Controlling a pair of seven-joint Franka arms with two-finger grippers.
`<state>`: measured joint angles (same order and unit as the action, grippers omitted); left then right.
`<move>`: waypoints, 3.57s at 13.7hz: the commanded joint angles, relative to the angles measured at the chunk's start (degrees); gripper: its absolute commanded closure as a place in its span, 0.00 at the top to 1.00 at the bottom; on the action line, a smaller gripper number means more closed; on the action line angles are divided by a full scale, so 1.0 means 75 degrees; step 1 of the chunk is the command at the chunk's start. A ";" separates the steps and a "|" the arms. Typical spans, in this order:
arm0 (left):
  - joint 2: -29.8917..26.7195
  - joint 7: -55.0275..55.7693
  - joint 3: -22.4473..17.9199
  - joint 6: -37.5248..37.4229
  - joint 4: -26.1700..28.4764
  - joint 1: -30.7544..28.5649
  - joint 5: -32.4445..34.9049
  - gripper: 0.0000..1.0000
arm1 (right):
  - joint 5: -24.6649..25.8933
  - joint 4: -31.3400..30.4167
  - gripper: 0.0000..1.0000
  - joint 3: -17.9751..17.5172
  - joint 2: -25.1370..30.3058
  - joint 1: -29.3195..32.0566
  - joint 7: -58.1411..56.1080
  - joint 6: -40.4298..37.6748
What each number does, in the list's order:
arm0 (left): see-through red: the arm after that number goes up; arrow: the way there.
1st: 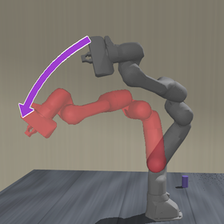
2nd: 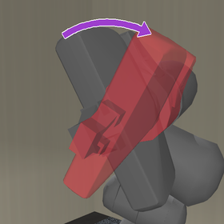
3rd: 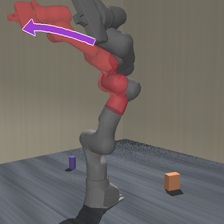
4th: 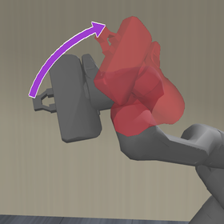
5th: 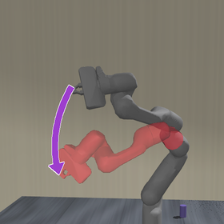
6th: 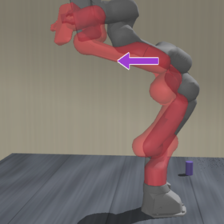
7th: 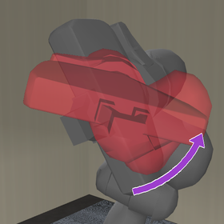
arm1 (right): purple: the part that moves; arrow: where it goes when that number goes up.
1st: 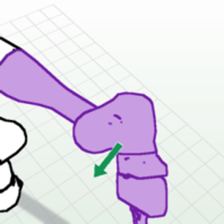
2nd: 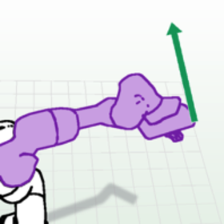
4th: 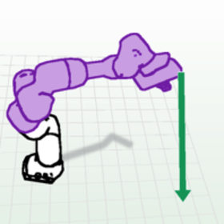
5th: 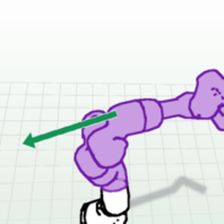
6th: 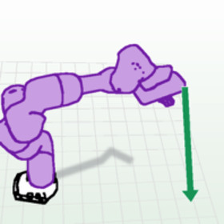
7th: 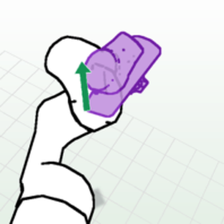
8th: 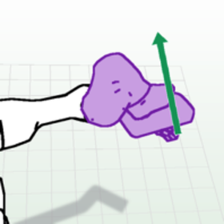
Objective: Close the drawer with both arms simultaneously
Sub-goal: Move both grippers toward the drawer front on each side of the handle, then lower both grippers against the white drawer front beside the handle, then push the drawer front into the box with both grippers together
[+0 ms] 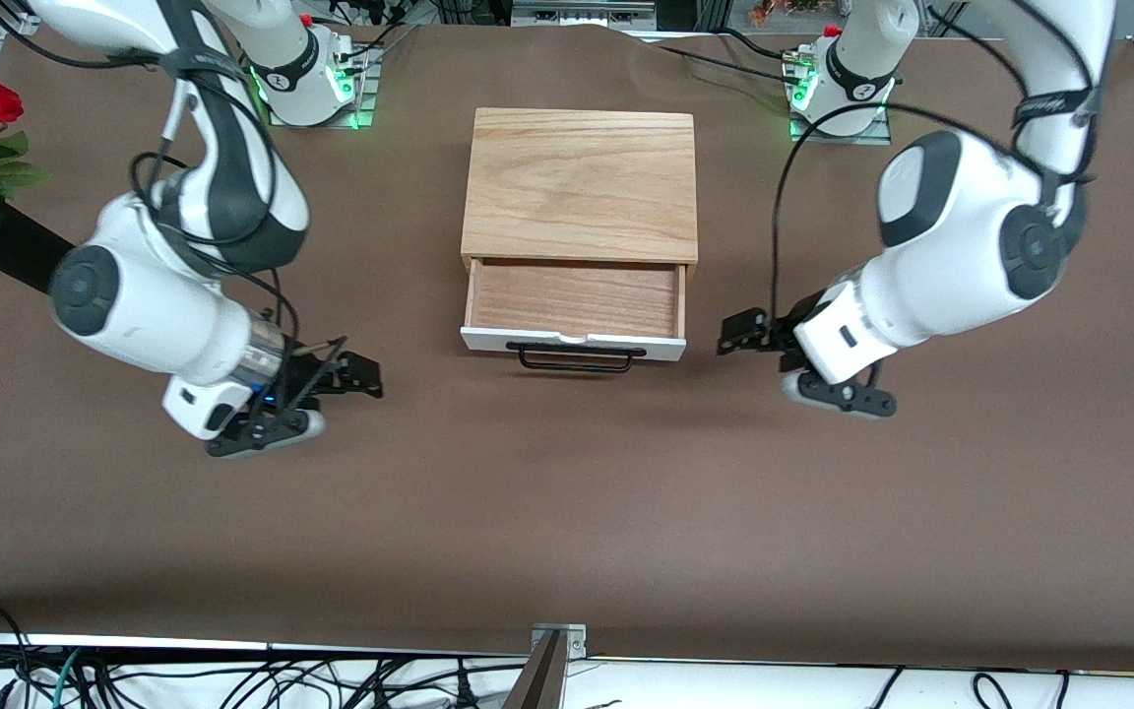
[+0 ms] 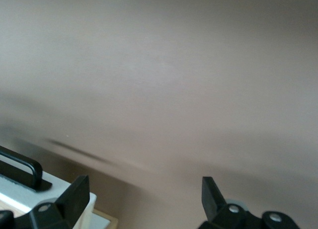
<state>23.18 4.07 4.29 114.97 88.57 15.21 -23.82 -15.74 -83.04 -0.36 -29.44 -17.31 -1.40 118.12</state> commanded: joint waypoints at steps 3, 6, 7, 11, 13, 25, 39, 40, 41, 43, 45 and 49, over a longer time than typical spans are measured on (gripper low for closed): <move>0.0986 -0.0062 -0.0056 0.0806 -0.0326 0.0971 -0.0340 1.00 | -0.0245 0.0642 1.00 0.0025 -0.0843 -0.0902 -0.0002 0.0270; 0.1315 -0.0108 -0.0068 0.1040 -0.0326 0.1218 -0.0259 1.00 | -0.0597 0.0724 1.00 0.0036 -0.1125 -0.1208 0.0163 0.0270; 0.1339 -0.0132 -0.0068 0.1402 -0.0302 0.1230 -0.0223 1.00 | -0.0608 0.0713 1.00 0.0025 -0.1137 -0.1220 0.0151 0.0270; 0.1433 -0.0120 -0.0056 0.1487 -0.0197 0.1417 -0.0281 1.00 | -0.0655 0.0713 1.00 0.0025 -0.1289 -0.1454 0.0151 0.0153; 0.1433 -0.0109 -0.0056 0.1336 -0.0139 0.1430 -0.0281 1.00 | -0.0924 0.0678 1.00 0.0025 -0.1301 -0.1606 0.0163 0.0153; 0.1421 -0.0097 -0.0056 0.0587 -0.0126 0.1406 -0.0281 1.00 | -0.0960 0.0350 1.00 0.0013 -0.1348 -0.1970 0.0163 -0.0573; 0.1257 0.0020 -0.0056 -0.0621 -0.0150 0.1371 -0.0281 1.00 | -0.0984 0.0373 1.00 -0.0385 -0.1360 -0.1958 0.0163 -0.2460; 0.1211 0.0020 -0.0056 -0.0796 -0.0161 0.1359 -0.0281 1.00 | -0.0984 0.0373 1.00 -0.0409 -0.1360 -0.1958 0.0174 -0.2507; 0.1199 0.0020 -0.0056 -0.1065 -0.0185 0.1359 -0.0281 1.00 | -0.0984 0.0373 1.00 -0.0409 -0.1395 -0.1970 0.0163 -0.2565; 0.1152 0.0020 -0.0068 -0.2034 -0.0220 0.1313 -0.0281 1.00 | -0.0984 0.0373 1.00 -0.0409 -0.1430 -0.1970 0.0151 -0.2706; 0.1163 0.0009 -0.0080 -0.2694 -0.0244 0.1312 -0.0281 1.00 | -0.0984 0.0373 1.00 -0.0409 -0.1430 -0.1970 0.0139 -0.2730; 0.1222 -0.0003 -0.0080 -0.2731 -0.0161 0.1359 -0.0223 1.00 | -0.0984 0.0373 1.00 -0.0421 -0.1454 -0.1970 0.0139 -0.2905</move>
<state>32.55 4.31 3.88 95.41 87.29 25.27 -24.90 -22.70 -79.75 -3.36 -40.01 -31.88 0.22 98.92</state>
